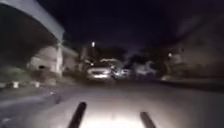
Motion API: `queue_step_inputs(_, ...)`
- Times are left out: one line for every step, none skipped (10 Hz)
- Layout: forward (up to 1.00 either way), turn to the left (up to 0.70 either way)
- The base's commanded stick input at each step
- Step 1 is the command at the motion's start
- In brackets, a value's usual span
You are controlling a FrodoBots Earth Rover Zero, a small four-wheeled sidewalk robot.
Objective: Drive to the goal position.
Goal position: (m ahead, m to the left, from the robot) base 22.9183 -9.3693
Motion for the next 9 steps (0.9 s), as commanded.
queue_step_inputs(1.0,0.03)
queue_step_inputs(1.0,0.03)
queue_step_inputs(1.0,0.03)
queue_step_inputs(1.0,0.03)
queue_step_inputs(1.0,0.03)
queue_step_inputs(1.0,0.03)
queue_step_inputs(1.0,0.03)
queue_step_inputs(1.0,-0.05)
queue_step_inputs(1.0,-0.16)
